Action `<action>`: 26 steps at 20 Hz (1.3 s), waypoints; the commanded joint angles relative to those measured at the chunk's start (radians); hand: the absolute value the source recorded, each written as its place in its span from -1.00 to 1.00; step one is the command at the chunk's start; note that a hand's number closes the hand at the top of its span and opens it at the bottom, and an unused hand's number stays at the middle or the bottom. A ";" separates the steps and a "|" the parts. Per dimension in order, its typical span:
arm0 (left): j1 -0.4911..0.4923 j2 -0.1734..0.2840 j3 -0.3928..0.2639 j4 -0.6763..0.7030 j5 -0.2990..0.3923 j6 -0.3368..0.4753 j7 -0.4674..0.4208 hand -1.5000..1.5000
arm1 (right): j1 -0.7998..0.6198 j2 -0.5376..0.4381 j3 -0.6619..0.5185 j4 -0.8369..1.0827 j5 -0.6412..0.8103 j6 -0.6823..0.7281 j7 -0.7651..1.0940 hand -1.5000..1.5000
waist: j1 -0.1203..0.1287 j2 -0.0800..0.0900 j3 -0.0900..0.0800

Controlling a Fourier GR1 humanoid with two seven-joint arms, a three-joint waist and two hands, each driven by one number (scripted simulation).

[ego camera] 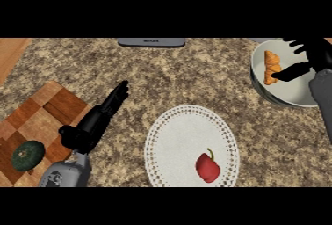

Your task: Pick the croissant from the placemat and place it in the bowl

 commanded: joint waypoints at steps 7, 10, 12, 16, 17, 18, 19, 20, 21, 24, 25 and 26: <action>-0.006 -0.025 -0.010 0.039 -0.028 0.018 -0.027 0.00 | -0.086 -0.047 -0.196 0.109 -0.150 -0.171 -0.106 -1.00 | -0.015 -0.003 -0.001; 0.012 -0.006 -0.002 0.045 -0.024 0.001 -0.038 0.00 | -0.158 -0.128 -0.274 0.153 -0.214 -0.124 -0.050 -1.00 | -0.007 -0.002 -0.001; 0.002 -0.006 0.004 0.016 -0.023 0.010 -0.018 0.00 | -0.077 -0.148 -0.328 0.156 -0.274 -0.130 -0.138 -1.00 | -0.016 -0.005 0.000; 0.046 -0.008 -0.007 -0.016 -0.017 0.001 -0.018 0.00 | -0.027 -0.268 -0.400 0.219 -0.329 -0.087 -0.181 -1.00 | -0.013 -0.003 0.000; 0.014 -0.023 -0.008 -0.020 -0.015 0.011 0.004 0.00 | -0.011 -0.241 -0.415 0.219 -0.348 -0.115 -0.186 -1.00 | -0.017 -0.005 0.000; 0.041 -0.010 -0.007 -0.022 -0.016 0.002 -0.003 0.00 | 0.007 -0.281 -0.441 0.253 -0.363 -0.111 -0.228 -1.00 | -0.007 0.000 0.001; 0.056 -0.002 0.009 0.010 -0.010 -0.005 -0.045 0.00 | 0.013 -0.306 -0.468 0.237 -0.399 -0.066 -0.245 -1.00 | -0.017 -0.003 0.001; 0.042 -0.019 -0.012 -0.009 -0.032 0.017 -0.016 0.00 | 0.068 -0.358 -0.481 0.253 -0.402 -0.046 -0.290 -1.00 | -0.019 -0.001 0.002; 0.069 -0.023 -0.015 -0.029 -0.033 0.024 -0.022 0.00 | 0.112 -0.375 -0.495 0.255 -0.421 -0.009 -0.329 -1.00 | -0.023 -0.005 0.001; 0.053 0.012 0.016 0.019 -0.001 -0.028 -0.054 0.00 | 0.182 -0.402 -0.552 0.306 -0.476 0.029 -0.413 -1.00 | -0.020 -0.001 0.002; 0.004 -0.013 0.011 -0.008 -0.006 -0.001 0.008 0.00 | 0.175 -0.418 -0.547 0.315 -0.475 0.024 -0.411 -1.00 | -0.017 -0.002 0.001; 0.017 0.010 0.037 0.065 0.006 -0.032 -0.086 0.00 | 0.183 -0.440 -0.565 0.330 -0.491 0.053 -0.443 -1.00 | -0.015 0.002 0.002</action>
